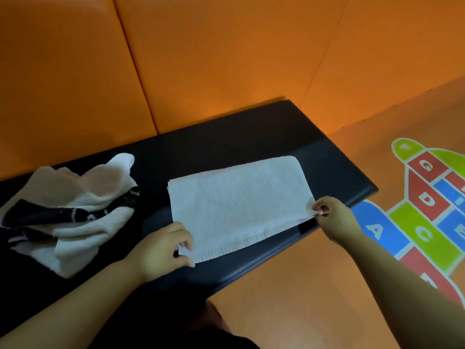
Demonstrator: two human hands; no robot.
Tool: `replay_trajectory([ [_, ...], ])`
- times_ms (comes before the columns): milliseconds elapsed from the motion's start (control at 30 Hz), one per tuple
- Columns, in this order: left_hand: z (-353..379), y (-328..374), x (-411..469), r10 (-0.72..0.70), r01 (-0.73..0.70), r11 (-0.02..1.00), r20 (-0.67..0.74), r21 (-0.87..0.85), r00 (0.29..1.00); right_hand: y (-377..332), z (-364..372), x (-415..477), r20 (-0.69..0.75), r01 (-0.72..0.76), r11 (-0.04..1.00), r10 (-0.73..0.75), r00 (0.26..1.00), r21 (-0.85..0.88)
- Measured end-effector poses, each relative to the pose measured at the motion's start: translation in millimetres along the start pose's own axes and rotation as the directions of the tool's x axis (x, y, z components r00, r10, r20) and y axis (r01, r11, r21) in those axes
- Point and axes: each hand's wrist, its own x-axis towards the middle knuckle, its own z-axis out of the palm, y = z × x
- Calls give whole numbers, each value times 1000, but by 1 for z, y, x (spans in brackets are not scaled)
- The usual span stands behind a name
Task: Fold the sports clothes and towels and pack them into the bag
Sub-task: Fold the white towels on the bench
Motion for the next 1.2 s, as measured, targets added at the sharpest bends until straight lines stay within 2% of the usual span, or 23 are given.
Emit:
replay_trajectory([
  [67, -3, 2, 1, -44, 44, 999, 8, -29, 999, -2, 2, -3, -18, 1, 1000, -1, 1000, -22],
  [133, -9, 3, 6, -53, 51, 996, -25, -75, 998, -6, 6, -7, -128, 12, 996, -24, 992, -94],
  [233, -17, -1, 22, -16, 18, 1000, -209, 7, 978, -16, 18, -17, -211, 86, 978, -126, 969, -192],
  [333, -25, -6, 47, 23, 33, 988, -357, 149, 934, -35, 29, -33, -143, 235, 933, -281, 949, -275],
  [400, -31, -7, 64, 61, 44, 951, -323, 307, 944, -50, 37, -44, 62, 367, 882, -366, 929, -296],
  [467, -36, -4, 74, 6, 95, 911, -242, 402, 970, -61, 47, -53, 285, 453, 822, -369, 885, -344],
  [533, -41, -5, 79, -74, 125, 871, -124, 475, 989, -67, 52, -53, 374, 472, 785, -331, 867, -400],
  [600, -44, -7, 78, -124, 128, 861, -41, 492, 991, -70, 48, -42, 388, 466, 777, -310, 868, -423],
  [700, -43, -6, 64, -129, 122, 857, -23, 501, 991, -71, 40, -12, 353, 427, 768, -277, 894, -478],
  [733, -41, -4, 59, -110, 99, 883, -2, 458, 994, -72, 38, -1, 330, 393, 762, -247, 911, -514],
  [833, -30, 6, 46, -34, 26, 988, 51, 153, 998, -81, 37, 20, 264, 301, 742, -173, 949, -598],
  [900, -23, 7, 42, 25, -28, 995, 34, 100, 999, -83, 38, 20, 250, 338, 756, -235, 939, -560],
  [933, -20, 5, 41, 80, -79, 989, -2, 122, 997, -80, 38, 15, 255, 416, 748, -330, 909, -517],
  [1033, -14, -3, 40, 211, -192, 956, -64, 222, 975, -65, 36, -14, 327, 679, 647, -595, 734, -347],
  [1100, -11, -6, 38, 273, -257, 931, -29, 261, 962, -50, 40, -34, 443, 764, 588, -630, 638, -264],
  [1200, -7, -7, 29, 355, -344, 844, 51, 412, 933, -29, 48, -52, 577, 792, 544, -565, 590, -277],
])
